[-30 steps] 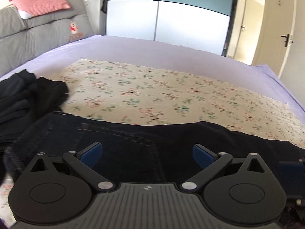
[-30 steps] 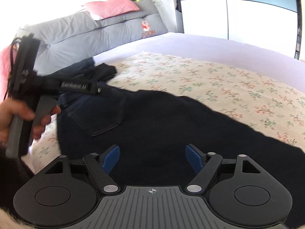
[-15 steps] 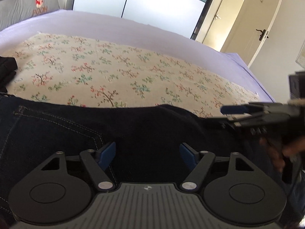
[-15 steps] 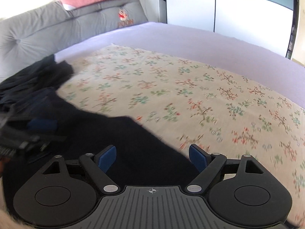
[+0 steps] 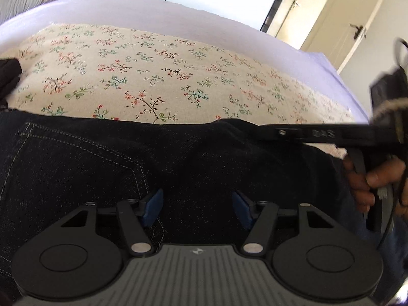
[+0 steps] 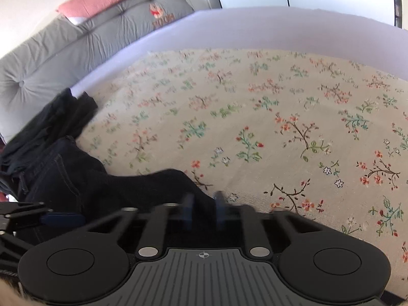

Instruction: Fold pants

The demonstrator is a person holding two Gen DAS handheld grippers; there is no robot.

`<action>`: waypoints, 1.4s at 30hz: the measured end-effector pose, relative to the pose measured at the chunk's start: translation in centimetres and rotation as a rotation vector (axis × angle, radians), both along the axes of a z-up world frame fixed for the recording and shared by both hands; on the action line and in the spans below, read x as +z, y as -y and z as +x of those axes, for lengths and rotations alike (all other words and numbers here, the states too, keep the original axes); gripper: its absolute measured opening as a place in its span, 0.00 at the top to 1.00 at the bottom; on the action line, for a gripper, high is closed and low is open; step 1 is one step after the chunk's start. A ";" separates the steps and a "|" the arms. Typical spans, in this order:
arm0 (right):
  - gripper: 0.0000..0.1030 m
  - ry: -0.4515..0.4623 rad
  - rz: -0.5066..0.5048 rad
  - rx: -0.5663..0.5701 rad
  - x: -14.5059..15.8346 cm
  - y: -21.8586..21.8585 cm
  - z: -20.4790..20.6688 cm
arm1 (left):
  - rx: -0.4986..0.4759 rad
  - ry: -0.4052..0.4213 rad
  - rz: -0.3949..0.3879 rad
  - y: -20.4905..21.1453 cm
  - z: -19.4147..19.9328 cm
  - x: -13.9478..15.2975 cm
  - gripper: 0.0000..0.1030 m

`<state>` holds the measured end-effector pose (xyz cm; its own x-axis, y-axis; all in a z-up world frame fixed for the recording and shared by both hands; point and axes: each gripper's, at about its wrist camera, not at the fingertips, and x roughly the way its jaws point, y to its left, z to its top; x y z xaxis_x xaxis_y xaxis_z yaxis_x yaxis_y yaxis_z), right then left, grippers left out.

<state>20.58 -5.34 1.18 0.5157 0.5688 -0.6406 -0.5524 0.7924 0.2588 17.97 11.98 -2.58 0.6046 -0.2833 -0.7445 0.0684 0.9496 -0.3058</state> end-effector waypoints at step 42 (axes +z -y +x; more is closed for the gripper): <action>0.94 -0.054 0.218 -0.224 -2.0 -3.3 1.7 | -0.171 -0.037 0.167 -1.7 -2.2 -1.2 0.02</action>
